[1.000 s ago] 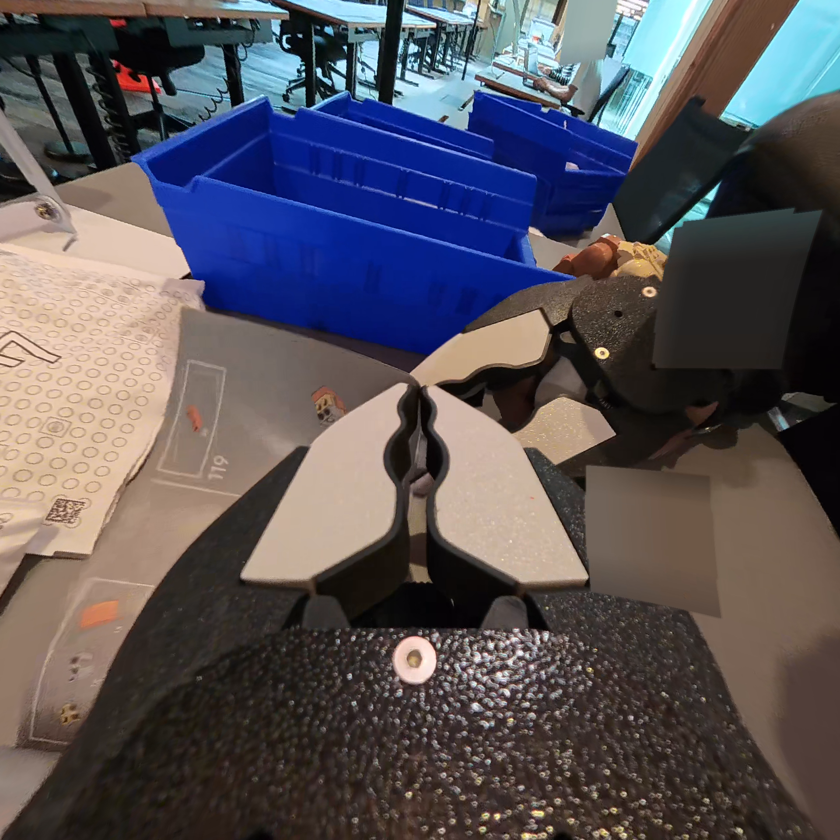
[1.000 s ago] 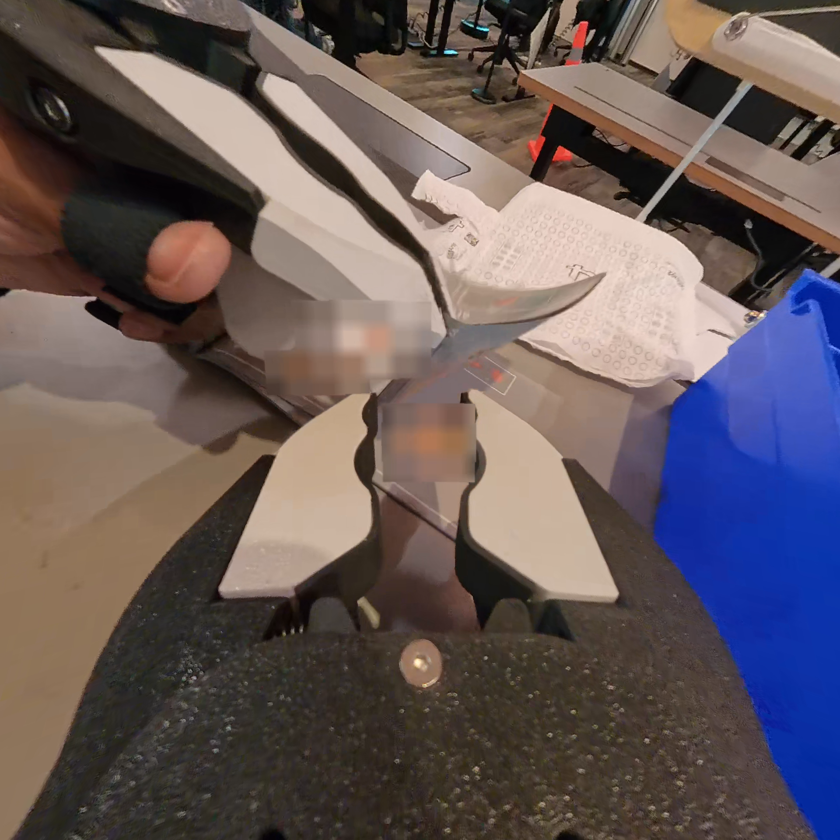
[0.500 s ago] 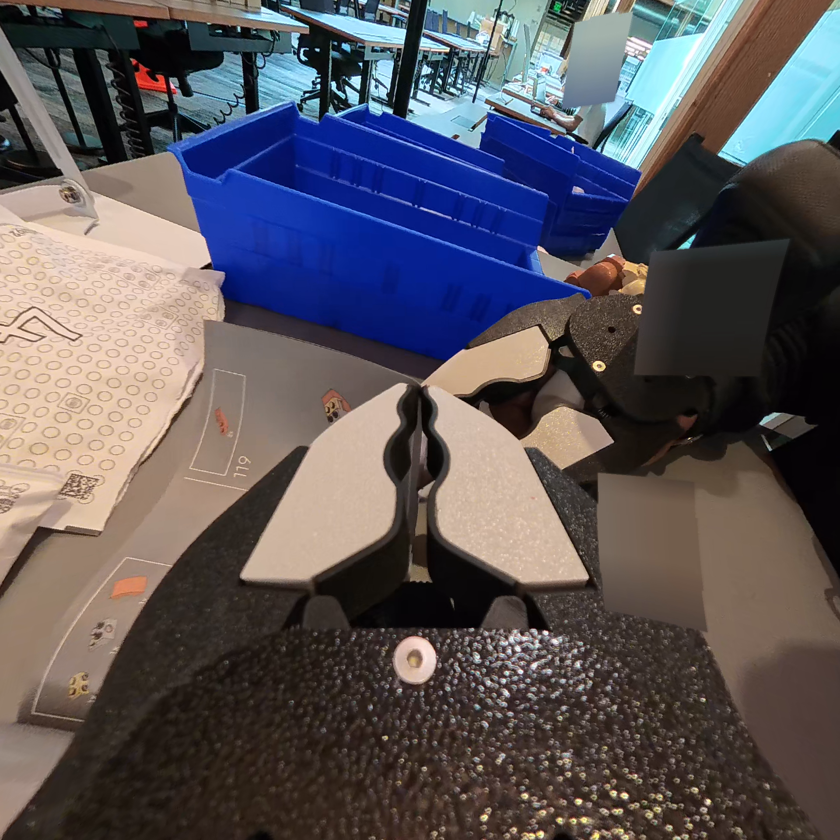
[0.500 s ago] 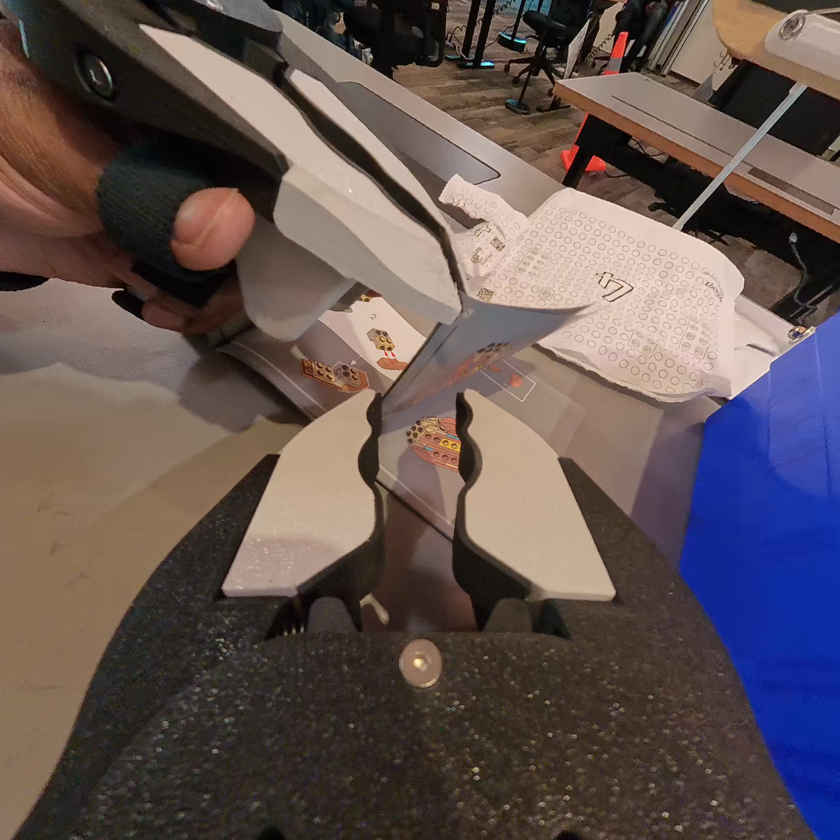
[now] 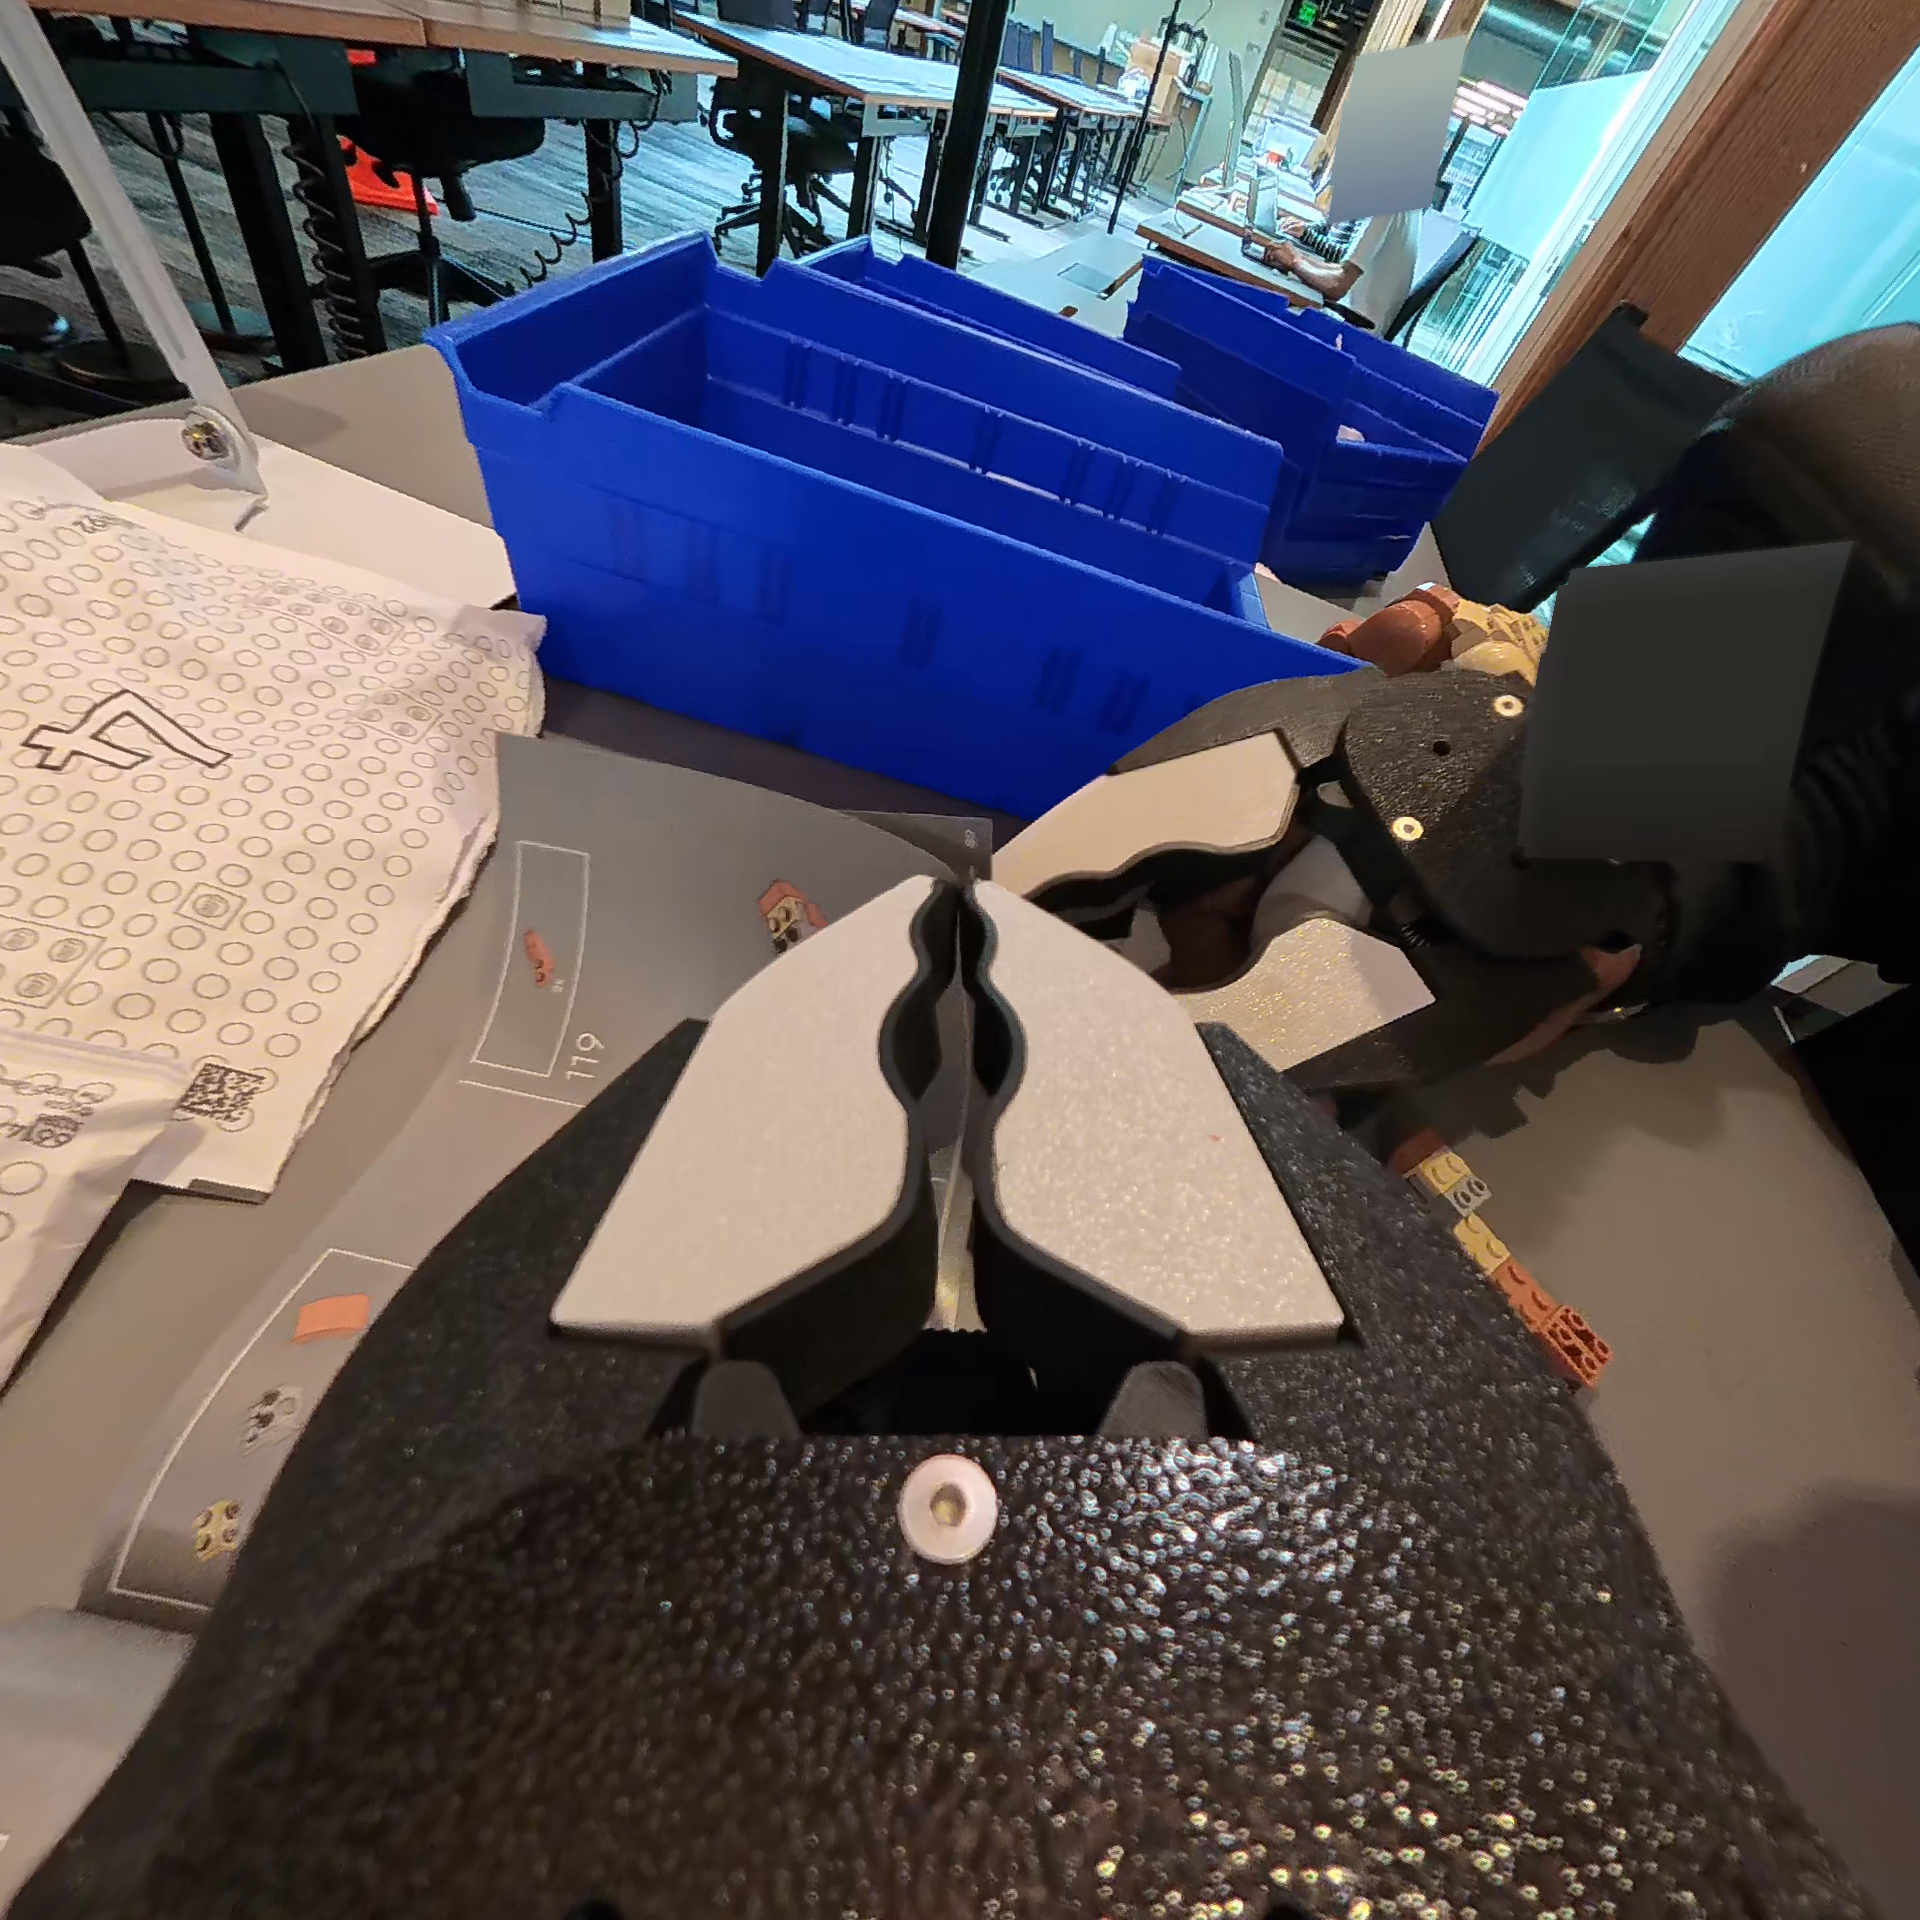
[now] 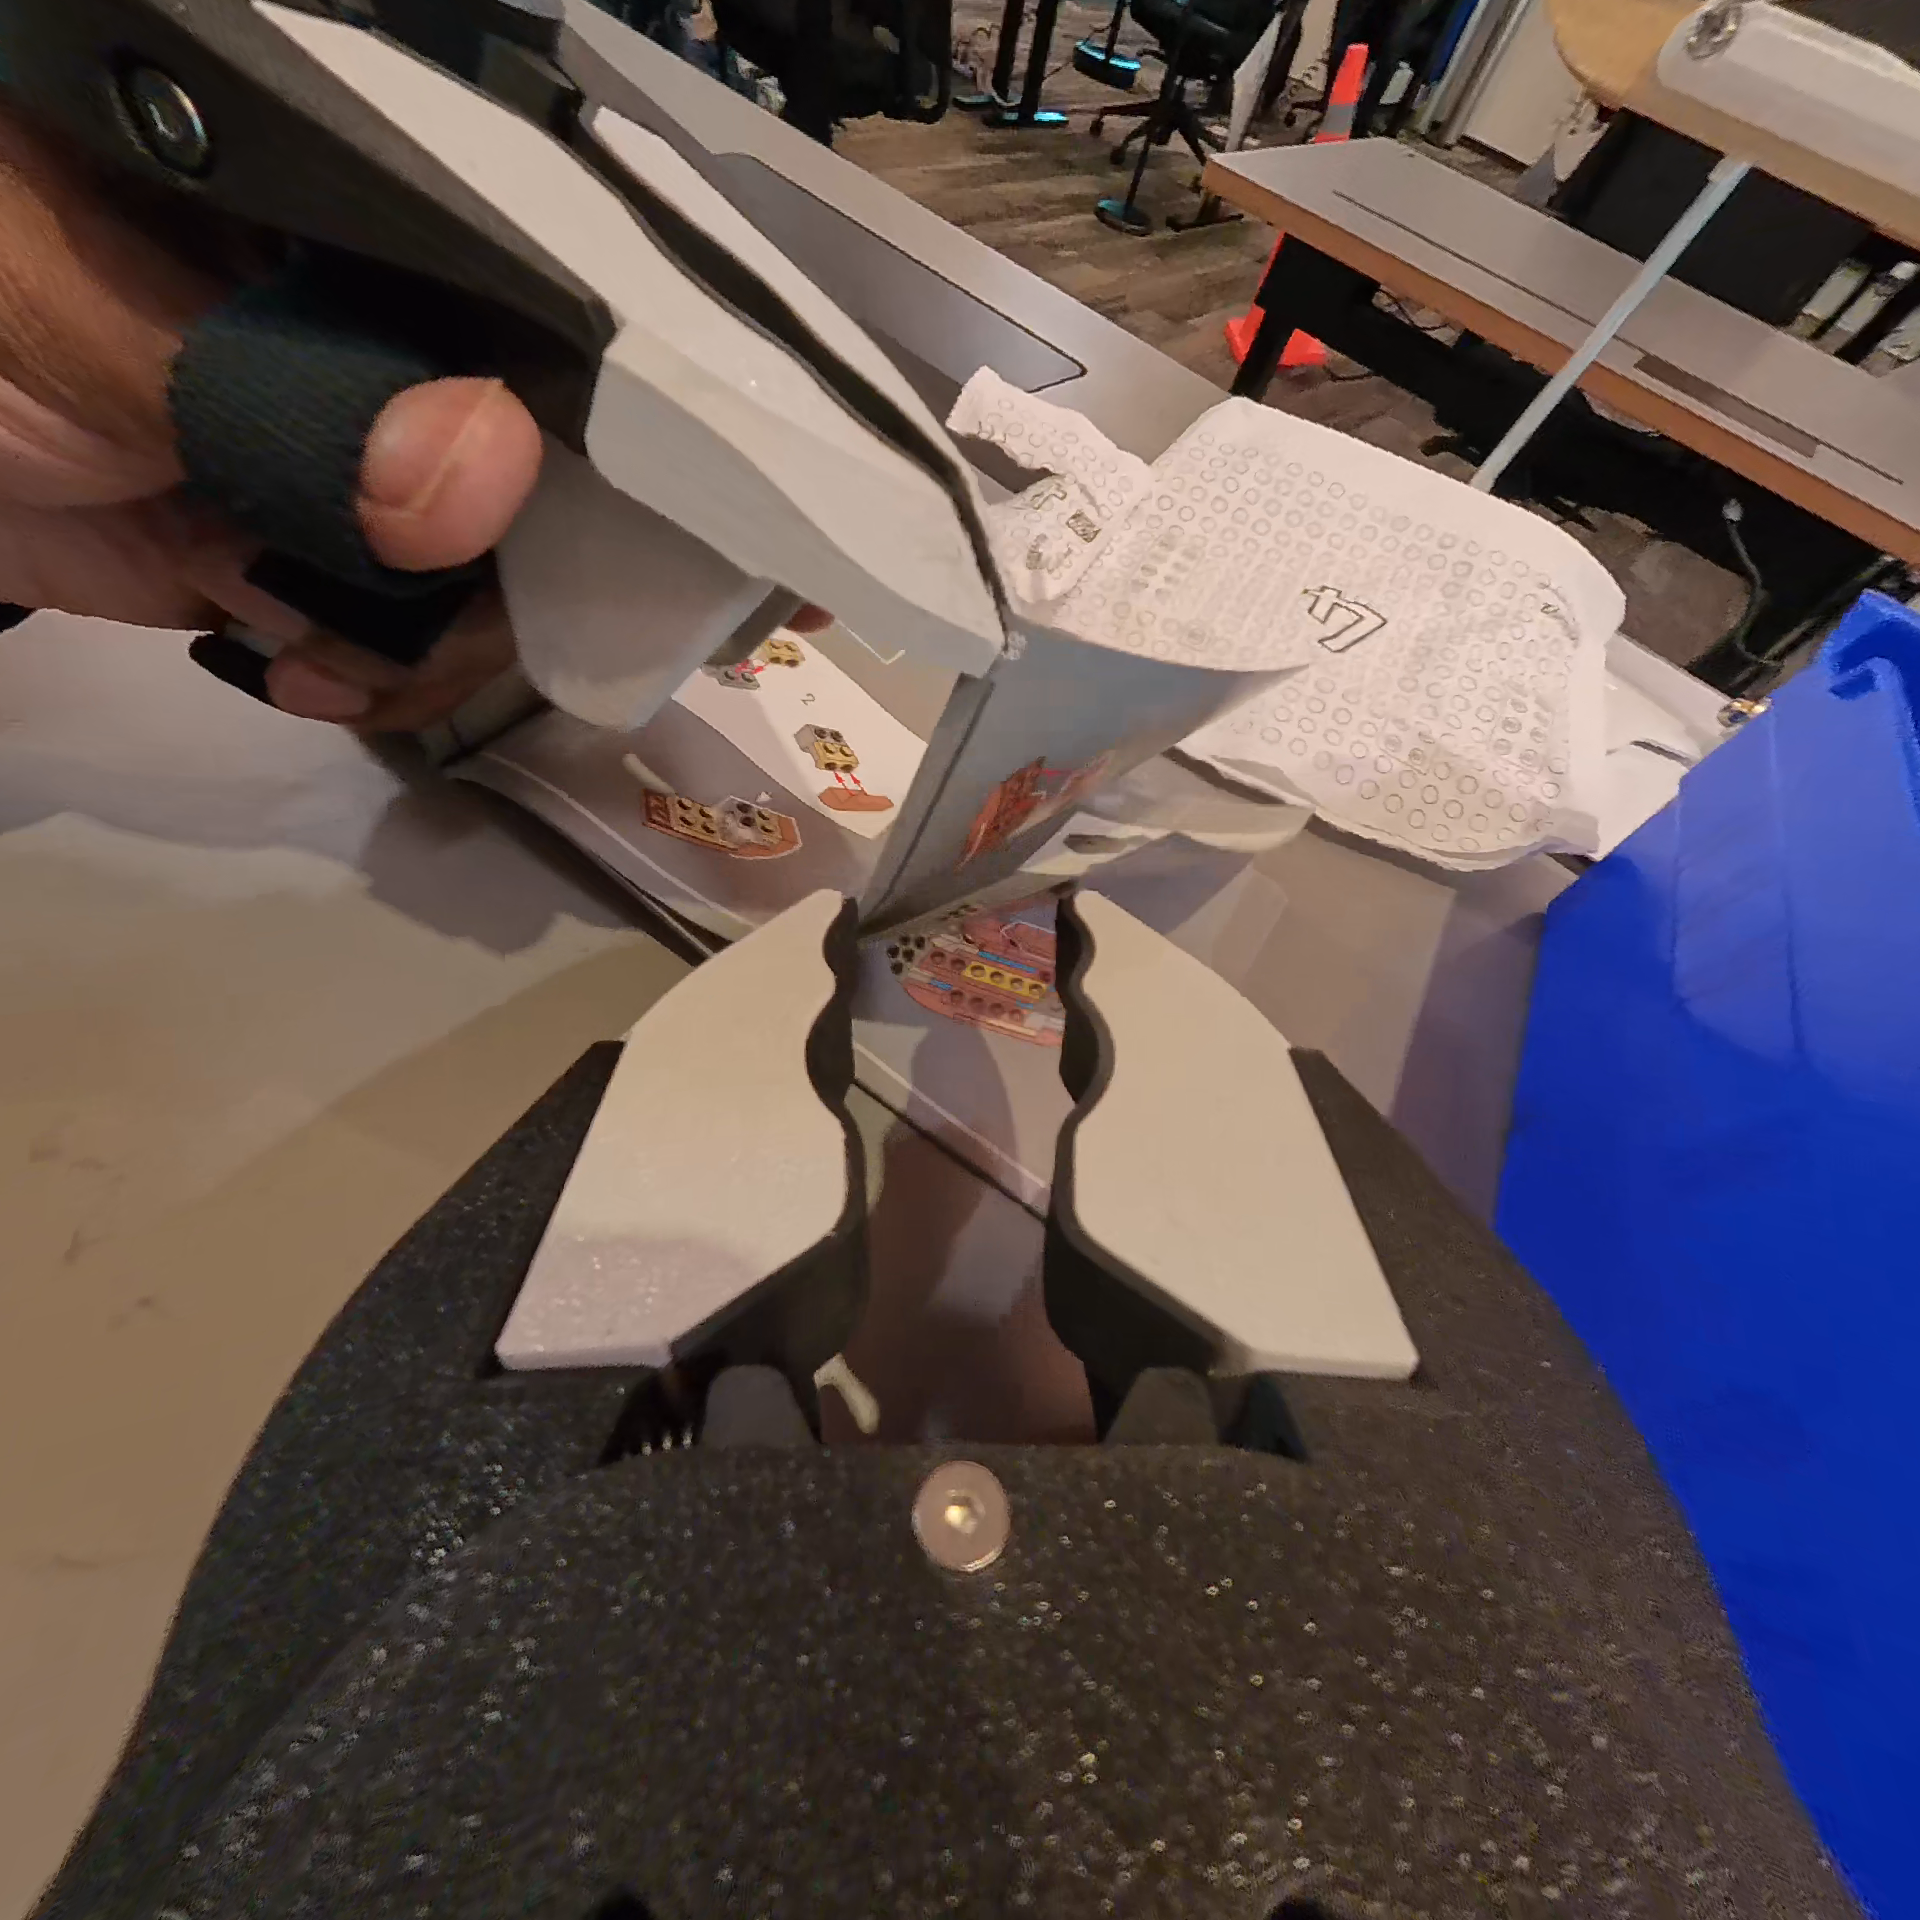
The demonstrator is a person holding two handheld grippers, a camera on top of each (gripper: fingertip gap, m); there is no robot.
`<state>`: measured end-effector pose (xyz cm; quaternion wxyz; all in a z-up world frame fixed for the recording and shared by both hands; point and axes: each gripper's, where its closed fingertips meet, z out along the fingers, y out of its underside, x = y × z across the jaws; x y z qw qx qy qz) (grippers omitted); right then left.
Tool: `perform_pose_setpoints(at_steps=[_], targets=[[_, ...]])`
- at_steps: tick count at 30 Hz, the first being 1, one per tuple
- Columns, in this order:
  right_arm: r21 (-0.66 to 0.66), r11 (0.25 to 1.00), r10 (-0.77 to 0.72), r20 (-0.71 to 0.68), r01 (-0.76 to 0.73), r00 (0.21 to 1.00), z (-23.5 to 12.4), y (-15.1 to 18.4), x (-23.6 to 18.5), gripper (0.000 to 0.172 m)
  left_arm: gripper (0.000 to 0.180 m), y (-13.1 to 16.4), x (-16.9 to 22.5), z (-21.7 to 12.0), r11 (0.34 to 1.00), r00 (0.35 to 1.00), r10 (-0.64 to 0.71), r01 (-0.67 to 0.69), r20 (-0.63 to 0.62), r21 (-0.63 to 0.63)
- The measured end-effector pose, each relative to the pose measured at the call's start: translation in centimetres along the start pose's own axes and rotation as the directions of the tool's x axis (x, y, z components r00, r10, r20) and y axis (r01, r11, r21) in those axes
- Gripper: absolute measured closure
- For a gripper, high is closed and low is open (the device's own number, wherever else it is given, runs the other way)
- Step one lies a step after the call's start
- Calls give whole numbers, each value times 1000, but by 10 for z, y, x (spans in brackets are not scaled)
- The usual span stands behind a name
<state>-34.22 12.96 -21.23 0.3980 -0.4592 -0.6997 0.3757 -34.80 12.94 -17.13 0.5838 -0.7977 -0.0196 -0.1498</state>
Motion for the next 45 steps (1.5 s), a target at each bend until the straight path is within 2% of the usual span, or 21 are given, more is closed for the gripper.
perform_pose_setpoints(at_steps=[5, 8, 11, 16, 21, 27, 31, 35, 45], targets=[[68, 995, -61, -93, 67, 994, -18, -11, 5, 132, 180, -2, -1, -2, 1000, 1000, -7, 7, -6, 14], [137, 987, -76, -50, 83, 996, -23, -21, -4, 133, 180, -2, 0, -2, 1000, 1000, -8, 8, -9, 11], [88, 994, -68, 9, 67, 998, -12, -15, -11, 131, 180, -1, 1, -1, 1000, 1000, -2, 2, -13, 7], [-31, 999, 28, 115, -24, 993, 6, 0, -17, 127, 175, 2, 4, 0, 1000, 1000, 15, -15, -27, -16], [-61, 983, 182, 176, -174, 967, 4, 4, -11, 128, 152, 9, 6, 5, 996, 999, 50, -51, -10, -73], [-145, 906, 421, 219, -397, 880, -2, 13, -5, 132, 149, 2, -3, 0, 995, 993, 94, -91, 66, -45], [-198, 847, 528, 221, -493, 820, -3, 19, -4, 137, 149, 1, -9, -4, 988, 981, 154, -148, 117, -53], [-239, 815, 573, 205, -527, 793, -4, 26, -4, 143, 150, -2, -9, -5, 983, 973, 182, -176, 143, -52], [-235, 811, 579, 191, -536, 793, -4, 27, -1, 150, 151, -5, -5, -4, 980, 969, 199, -194, 145, -49]])
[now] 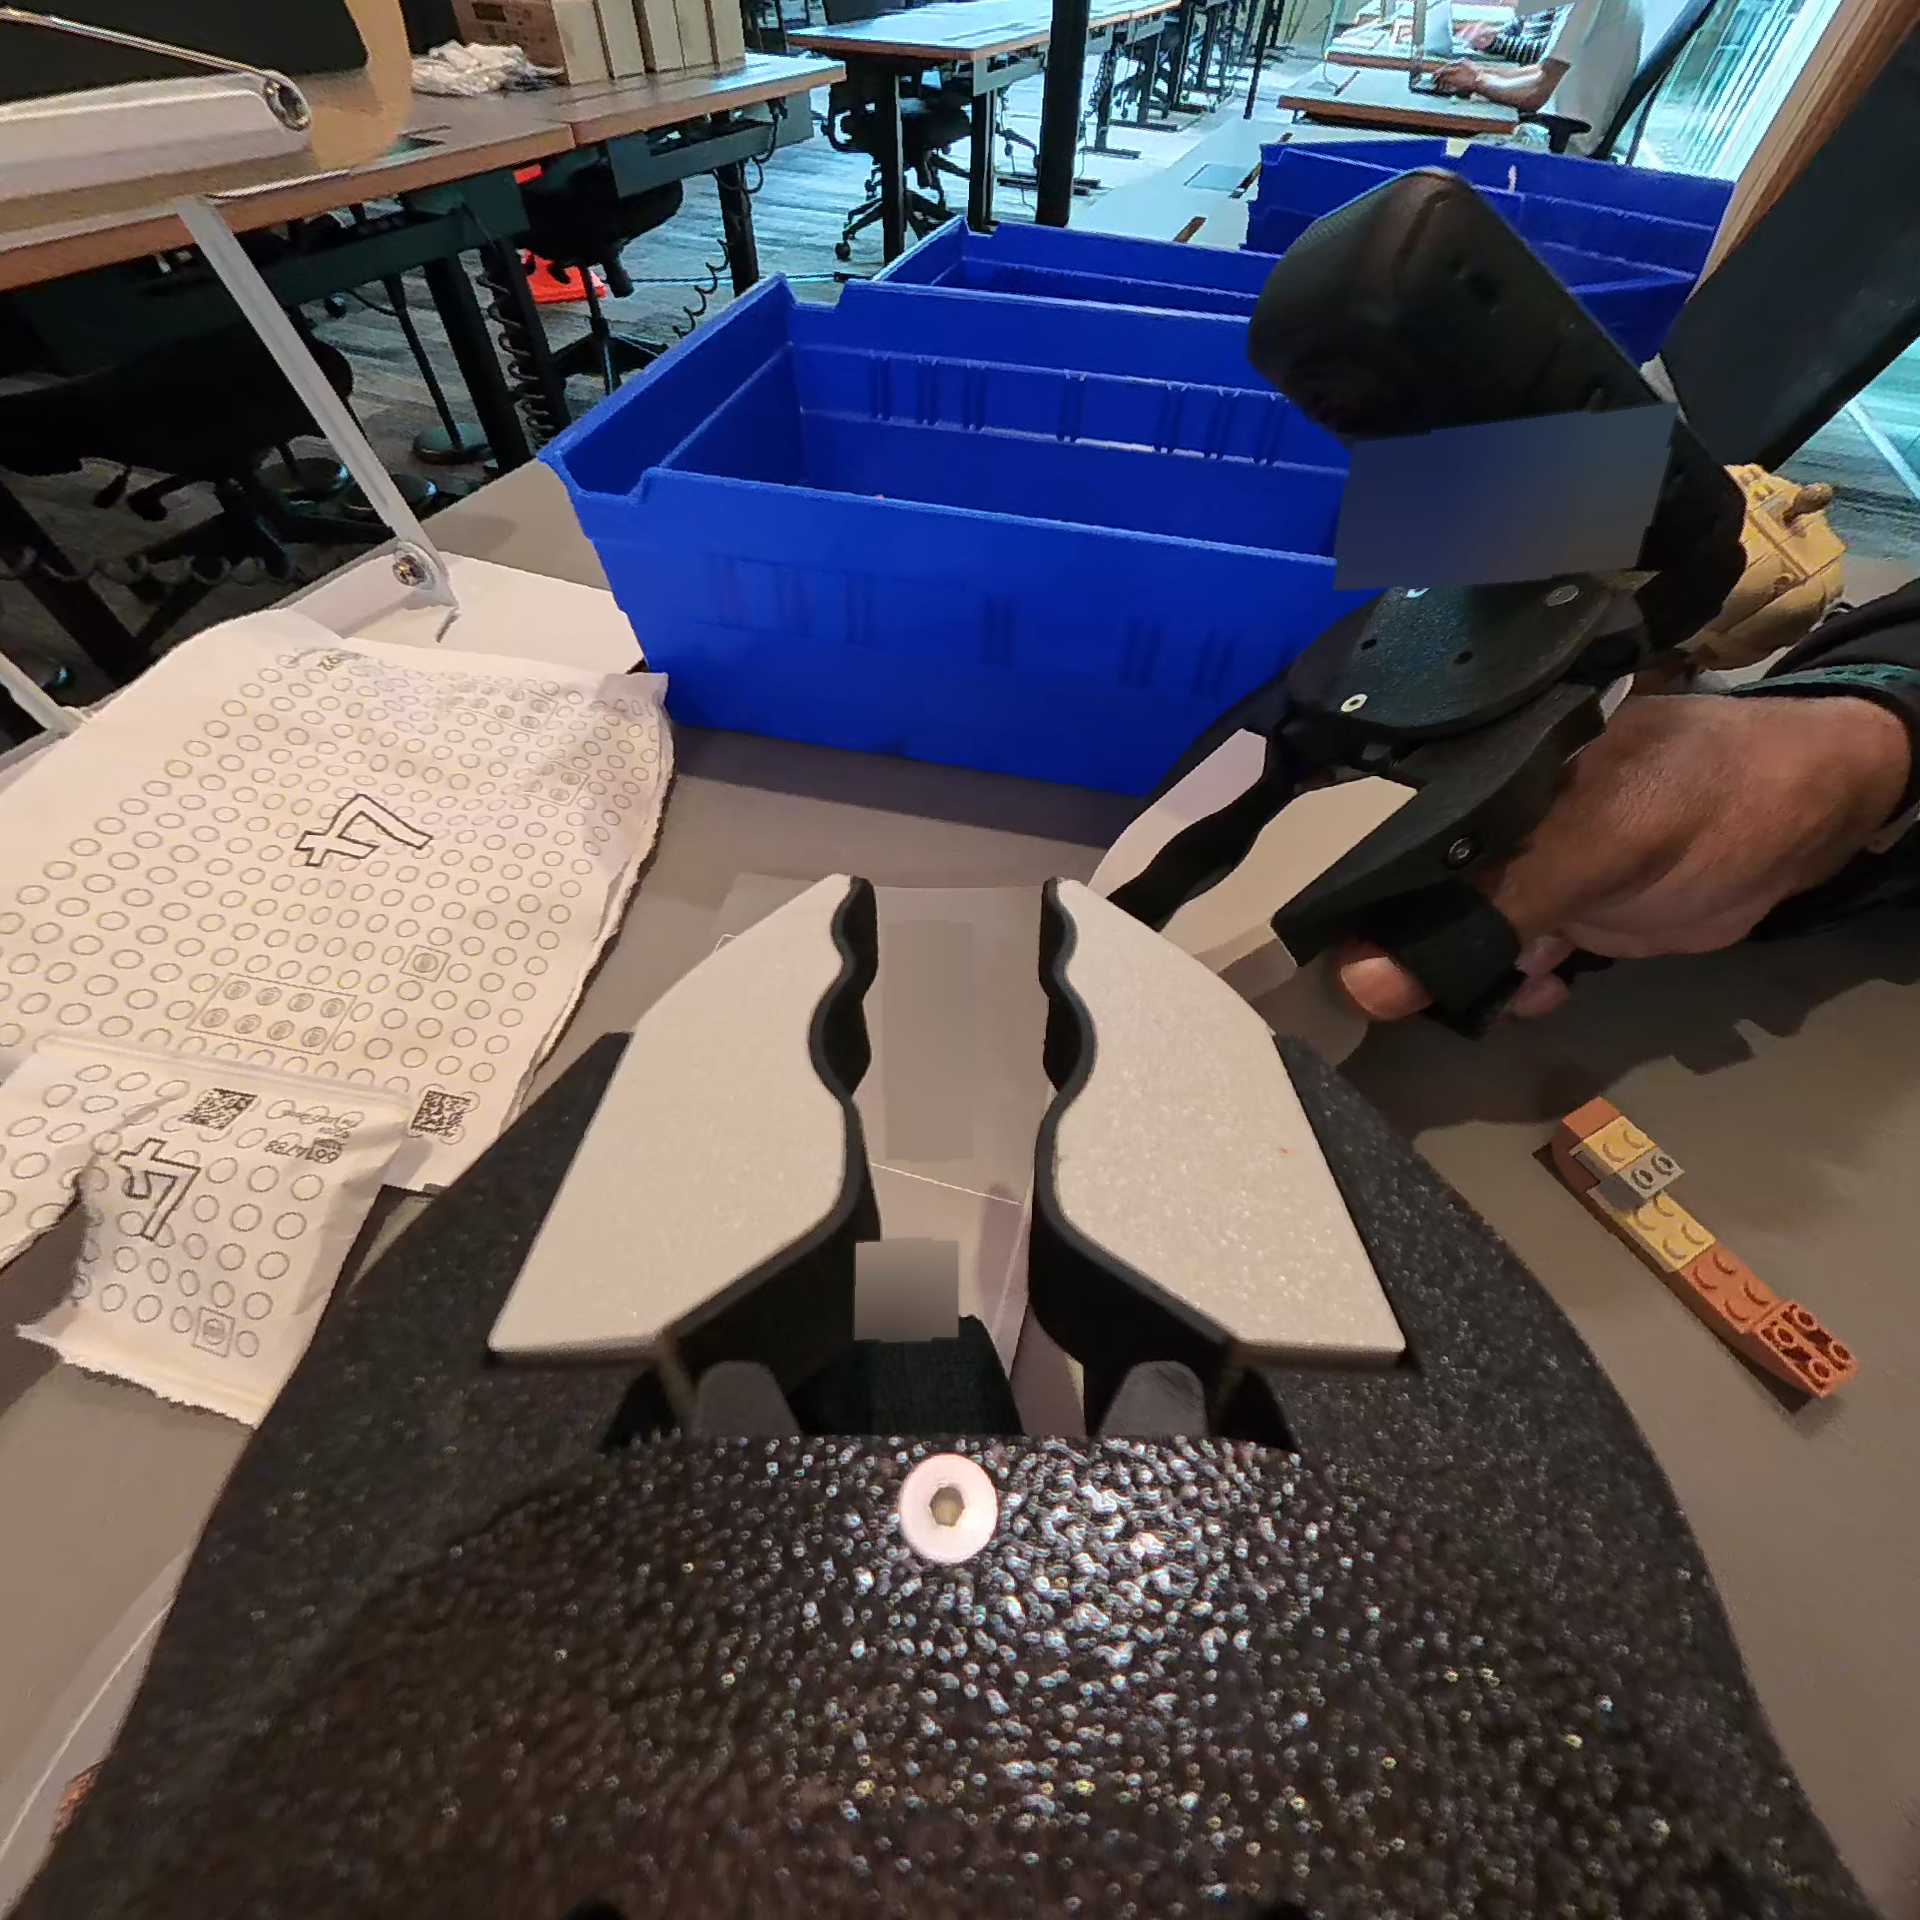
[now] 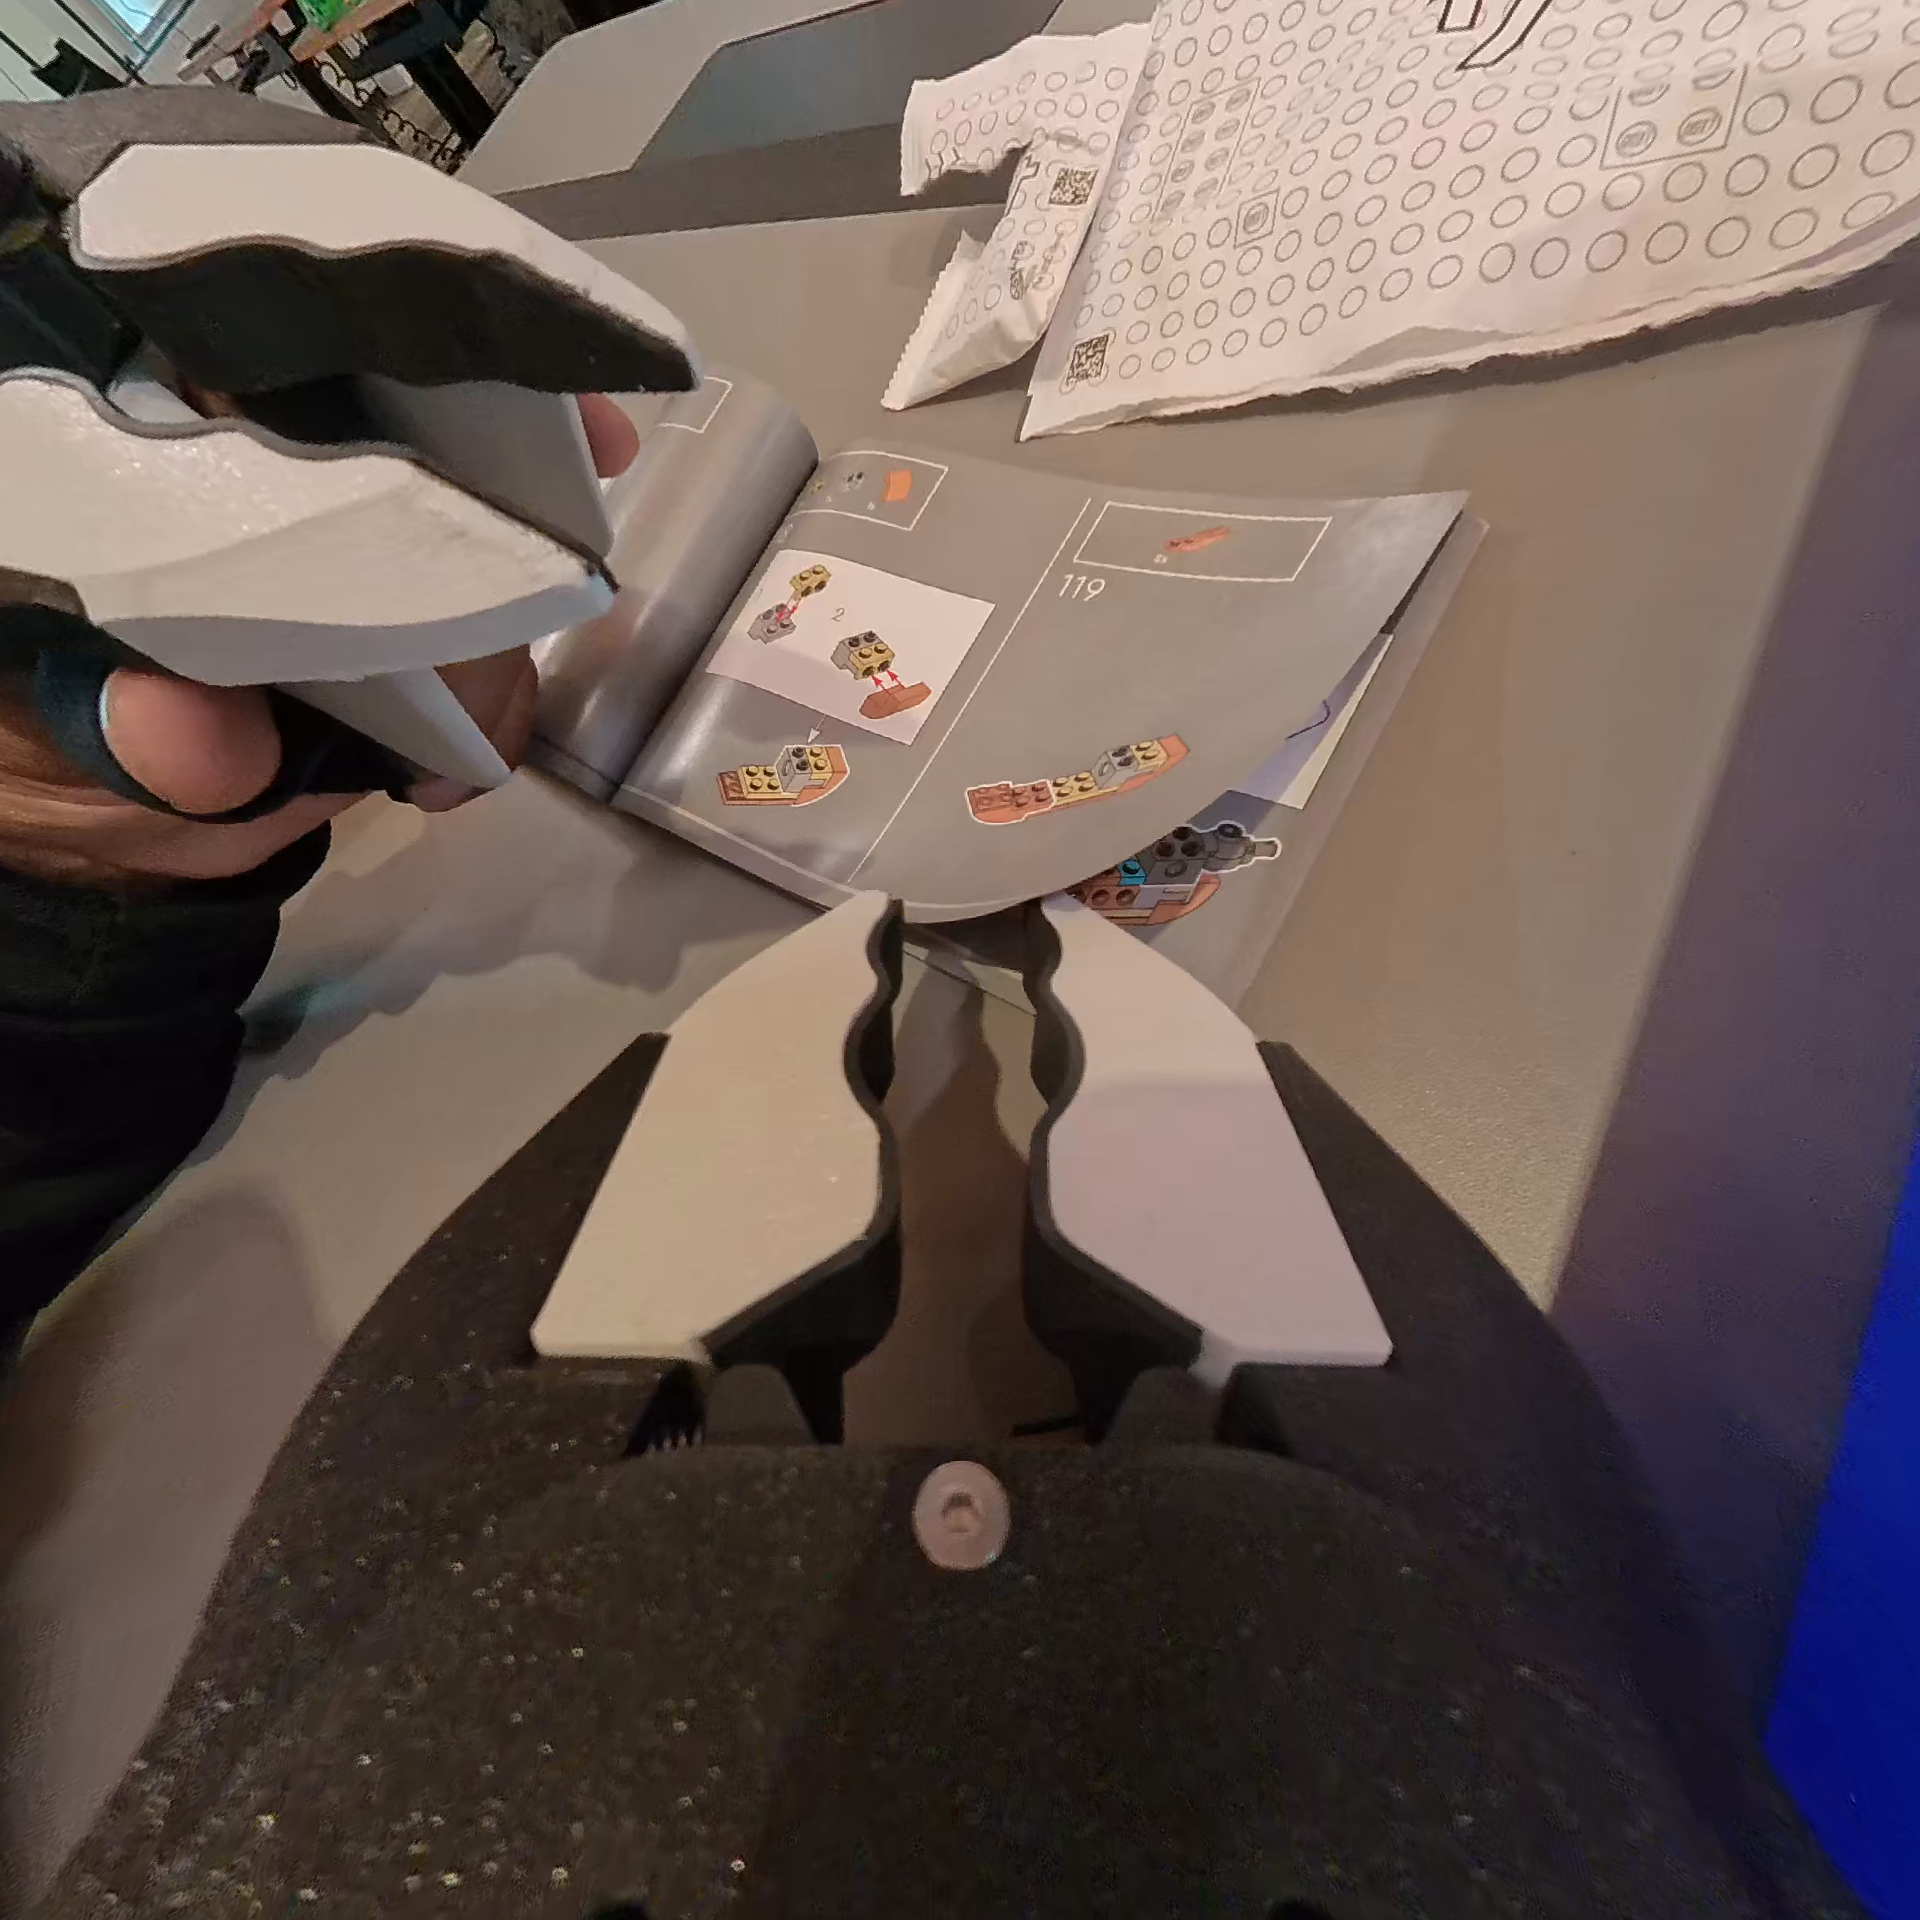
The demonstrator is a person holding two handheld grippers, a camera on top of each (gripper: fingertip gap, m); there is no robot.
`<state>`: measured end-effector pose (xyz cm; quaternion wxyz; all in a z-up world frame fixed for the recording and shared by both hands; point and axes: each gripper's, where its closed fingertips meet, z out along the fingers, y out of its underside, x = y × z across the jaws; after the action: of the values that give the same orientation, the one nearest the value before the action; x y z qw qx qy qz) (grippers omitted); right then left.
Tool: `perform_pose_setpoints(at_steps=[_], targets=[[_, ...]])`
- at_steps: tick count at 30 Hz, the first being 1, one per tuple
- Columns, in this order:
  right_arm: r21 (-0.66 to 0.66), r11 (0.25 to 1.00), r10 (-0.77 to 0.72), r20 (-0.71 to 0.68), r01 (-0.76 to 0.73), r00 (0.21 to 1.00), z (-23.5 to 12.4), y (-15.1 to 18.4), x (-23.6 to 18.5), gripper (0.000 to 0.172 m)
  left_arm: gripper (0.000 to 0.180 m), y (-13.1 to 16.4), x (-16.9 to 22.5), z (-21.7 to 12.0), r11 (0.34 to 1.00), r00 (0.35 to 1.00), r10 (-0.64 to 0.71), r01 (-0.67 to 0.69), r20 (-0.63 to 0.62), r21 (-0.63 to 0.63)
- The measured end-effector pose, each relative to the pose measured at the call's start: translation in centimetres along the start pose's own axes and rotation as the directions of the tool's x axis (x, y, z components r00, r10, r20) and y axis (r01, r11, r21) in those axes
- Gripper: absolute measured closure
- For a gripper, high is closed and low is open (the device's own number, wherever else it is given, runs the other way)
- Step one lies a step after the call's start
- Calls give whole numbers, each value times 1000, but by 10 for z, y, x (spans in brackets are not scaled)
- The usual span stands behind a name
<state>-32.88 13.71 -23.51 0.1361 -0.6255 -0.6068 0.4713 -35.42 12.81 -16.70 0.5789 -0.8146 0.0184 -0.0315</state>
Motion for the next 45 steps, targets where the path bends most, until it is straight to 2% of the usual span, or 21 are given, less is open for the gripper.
perform_pose_setpoints(at_steps=[10, 23, 29, 33, 37, 42, 45], targets=[[-3, 1000, 11, -20, -11, 1000, 0, 0, 4, 172, 152, -5, 4, -2, 1000, 1000, 23, -24, 15, 19], [21, 998, 63, 14, -63, 998, -3, -3, 5, 172, 153, -20, 2, -16, 992, 997, 42, -49, 68, 112], [39, 998, -38, -14, 39, 999, -2, -8, -3, 172, 153, -27, -10, -35, 987, 990, 34, -55, 140, 153], [35, 990, -134, 13, 133, 991, 3, -19, -28, 172, 153, -25, -30, -62, 989, 971, 9, -43, 237, 139], [26, 964, -266, 76, 265, 961, 20, -33, -74, 172, 153, -22, -57, -99, 996, 941, -34, 6, 336, 85], [-73, 917, -371, 204, 392, 906, 65, -21, -136, 172, 151, -36, -72, -142, 999, 931, -41, 33, 361, 29], [-110, 894, -400, 238, 433, 885, 93, -13, -160, 172, 150, -21, -67, -145, 995, 949, -26, 56, 313, -87]])
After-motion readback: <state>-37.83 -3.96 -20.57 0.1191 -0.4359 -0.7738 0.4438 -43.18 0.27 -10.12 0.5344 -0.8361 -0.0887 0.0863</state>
